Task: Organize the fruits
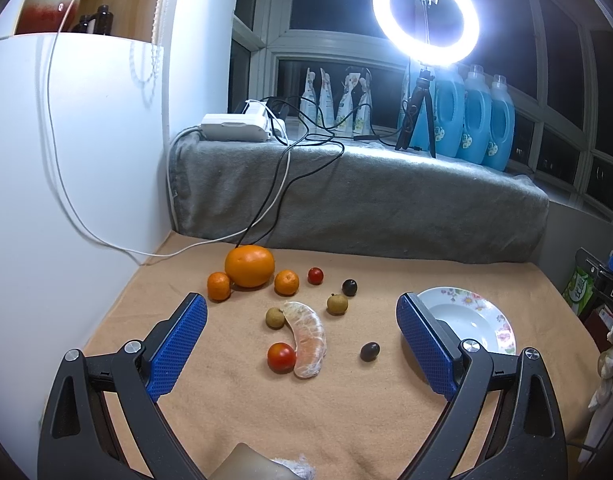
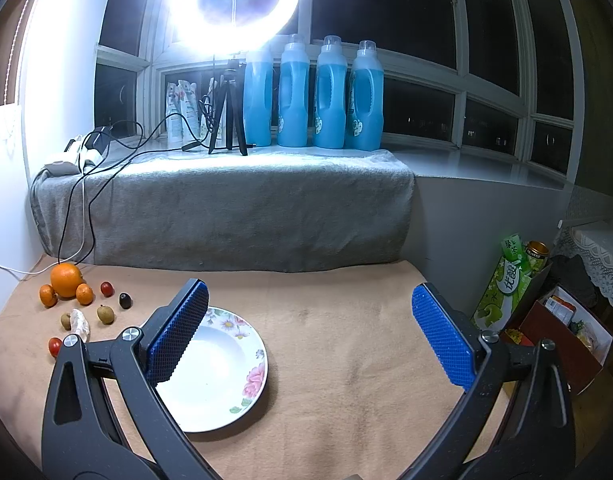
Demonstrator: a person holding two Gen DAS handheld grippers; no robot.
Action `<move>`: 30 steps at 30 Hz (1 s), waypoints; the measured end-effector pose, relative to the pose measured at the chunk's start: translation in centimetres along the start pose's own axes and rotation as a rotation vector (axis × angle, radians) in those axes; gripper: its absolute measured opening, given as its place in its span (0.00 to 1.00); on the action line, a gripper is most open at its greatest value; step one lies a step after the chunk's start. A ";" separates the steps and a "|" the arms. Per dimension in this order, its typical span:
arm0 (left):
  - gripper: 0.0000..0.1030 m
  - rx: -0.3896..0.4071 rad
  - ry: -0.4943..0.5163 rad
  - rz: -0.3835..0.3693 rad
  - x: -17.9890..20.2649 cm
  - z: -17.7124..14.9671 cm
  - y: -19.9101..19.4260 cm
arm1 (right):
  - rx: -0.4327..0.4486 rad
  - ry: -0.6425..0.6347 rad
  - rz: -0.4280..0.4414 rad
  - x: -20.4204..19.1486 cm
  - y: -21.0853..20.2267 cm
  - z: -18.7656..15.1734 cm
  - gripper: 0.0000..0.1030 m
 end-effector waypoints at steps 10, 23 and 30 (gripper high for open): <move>0.93 -0.002 0.001 0.001 0.0 0.0 0.0 | -0.007 -0.004 0.007 -0.6 0.1 -0.1 1.00; 0.93 -0.014 -0.011 0.016 -1.1 -0.3 0.6 | -0.033 -0.023 0.024 -1.6 1.0 -0.6 1.00; 0.93 -0.033 -0.009 0.038 -2.2 -0.6 1.4 | -0.034 -0.053 0.057 -3.2 1.7 -0.3 1.00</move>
Point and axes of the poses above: each gripper's, at about its wrist camera, not at the fingertips, and y roughly the way its jaws point, x to its right, z to its top, the point moved 3 cm from there along y, roughly the way its jaws point, and after that the axes turned 7 degrees about y, right-handed, at the moved point
